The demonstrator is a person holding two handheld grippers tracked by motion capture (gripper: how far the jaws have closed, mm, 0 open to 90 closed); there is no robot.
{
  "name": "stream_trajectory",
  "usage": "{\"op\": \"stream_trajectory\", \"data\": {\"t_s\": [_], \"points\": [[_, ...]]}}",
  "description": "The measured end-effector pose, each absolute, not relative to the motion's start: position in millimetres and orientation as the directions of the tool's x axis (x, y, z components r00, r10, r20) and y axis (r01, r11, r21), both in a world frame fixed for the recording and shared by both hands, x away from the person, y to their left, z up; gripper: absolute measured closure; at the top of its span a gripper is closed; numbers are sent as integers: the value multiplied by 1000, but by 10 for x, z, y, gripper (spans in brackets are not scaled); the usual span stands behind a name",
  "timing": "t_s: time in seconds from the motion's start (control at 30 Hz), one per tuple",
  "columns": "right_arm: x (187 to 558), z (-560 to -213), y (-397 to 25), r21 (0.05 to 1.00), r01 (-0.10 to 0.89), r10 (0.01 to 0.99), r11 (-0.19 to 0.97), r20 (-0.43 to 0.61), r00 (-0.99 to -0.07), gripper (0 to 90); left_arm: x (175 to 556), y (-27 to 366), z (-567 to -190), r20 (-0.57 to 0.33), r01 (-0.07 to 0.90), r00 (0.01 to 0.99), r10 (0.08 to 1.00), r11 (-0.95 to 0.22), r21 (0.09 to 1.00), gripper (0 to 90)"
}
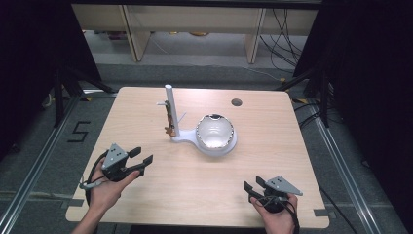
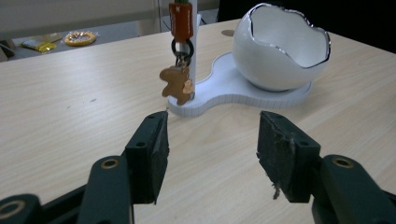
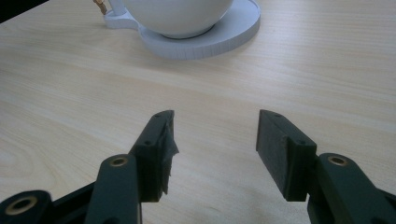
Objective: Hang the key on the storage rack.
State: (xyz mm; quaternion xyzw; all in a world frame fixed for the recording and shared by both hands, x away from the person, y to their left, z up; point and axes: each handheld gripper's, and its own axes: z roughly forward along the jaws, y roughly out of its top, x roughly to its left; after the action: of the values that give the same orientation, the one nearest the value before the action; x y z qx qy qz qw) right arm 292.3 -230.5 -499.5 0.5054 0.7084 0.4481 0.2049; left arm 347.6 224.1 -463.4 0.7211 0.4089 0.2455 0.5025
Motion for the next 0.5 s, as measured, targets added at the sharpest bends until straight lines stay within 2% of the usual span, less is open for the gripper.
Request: {"op": "stream_trajectory", "data": {"t_s": [0.17,0.3,0.33,0.5], "points": [[2939,-5011,-2312,849,518,909,101,133,-395,472,3410,2308,-4823,-58,370,538,841,-173,913,418],[2918,-5001,-2305,840,537,906,77,166,-390,469,3370,2366,-4956,-47,377,518,854,-178,909,419],[2929,-5009,-2313,845,528,903,88,156,-400,468,3357,2386,-5024,-22,357,510,860,-189,915,420],[2934,-5017,-2313,846,525,905,92,148,-398,466,3348,2423,-5125,-6,348,499,866,-195,917,418]]}}
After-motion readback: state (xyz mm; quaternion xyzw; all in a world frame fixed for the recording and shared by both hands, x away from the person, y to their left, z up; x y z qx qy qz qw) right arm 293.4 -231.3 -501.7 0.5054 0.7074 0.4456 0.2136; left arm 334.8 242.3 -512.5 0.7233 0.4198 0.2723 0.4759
